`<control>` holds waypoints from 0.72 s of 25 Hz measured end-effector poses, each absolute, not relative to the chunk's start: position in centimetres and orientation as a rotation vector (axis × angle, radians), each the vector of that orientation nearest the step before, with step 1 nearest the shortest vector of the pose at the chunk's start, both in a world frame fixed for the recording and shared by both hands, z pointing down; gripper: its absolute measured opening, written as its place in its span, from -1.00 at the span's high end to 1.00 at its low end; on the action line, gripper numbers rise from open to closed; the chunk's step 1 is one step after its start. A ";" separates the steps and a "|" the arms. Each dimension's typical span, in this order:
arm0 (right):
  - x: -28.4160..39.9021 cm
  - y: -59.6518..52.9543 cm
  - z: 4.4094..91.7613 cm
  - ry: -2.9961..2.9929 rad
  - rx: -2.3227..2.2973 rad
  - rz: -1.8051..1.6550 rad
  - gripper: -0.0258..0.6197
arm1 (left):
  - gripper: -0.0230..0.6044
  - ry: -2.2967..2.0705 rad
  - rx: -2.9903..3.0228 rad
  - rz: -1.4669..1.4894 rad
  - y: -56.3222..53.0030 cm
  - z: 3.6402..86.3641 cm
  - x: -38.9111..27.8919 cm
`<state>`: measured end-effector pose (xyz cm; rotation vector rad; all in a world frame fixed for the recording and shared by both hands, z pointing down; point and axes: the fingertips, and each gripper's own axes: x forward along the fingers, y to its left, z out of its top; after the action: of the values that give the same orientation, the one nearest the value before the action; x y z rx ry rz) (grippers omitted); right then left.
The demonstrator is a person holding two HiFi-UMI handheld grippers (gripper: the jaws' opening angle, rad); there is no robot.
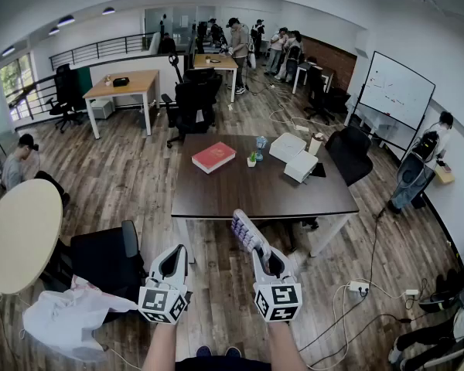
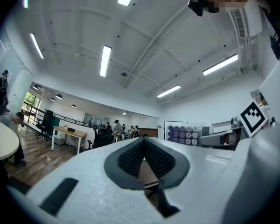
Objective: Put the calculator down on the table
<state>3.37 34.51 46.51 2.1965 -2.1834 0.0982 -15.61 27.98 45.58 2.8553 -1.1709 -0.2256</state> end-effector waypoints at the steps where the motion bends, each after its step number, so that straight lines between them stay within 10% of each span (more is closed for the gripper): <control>1: 3.3 34.5 46.5 -2.183 2.198 0.096 0.56 | 0.94 -1.167 2.852 -0.216 27.9 45.7 -15.6; 18: 2.5 33.8 46.4 -2.215 2.179 0.093 0.56 | 0.94 -1.162 2.860 -0.178 27.5 46.3 -16.5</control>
<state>2.49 33.83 46.38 2.1794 -2.2150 0.0929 -16.55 27.53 46.32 2.8604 -1.1623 -0.1776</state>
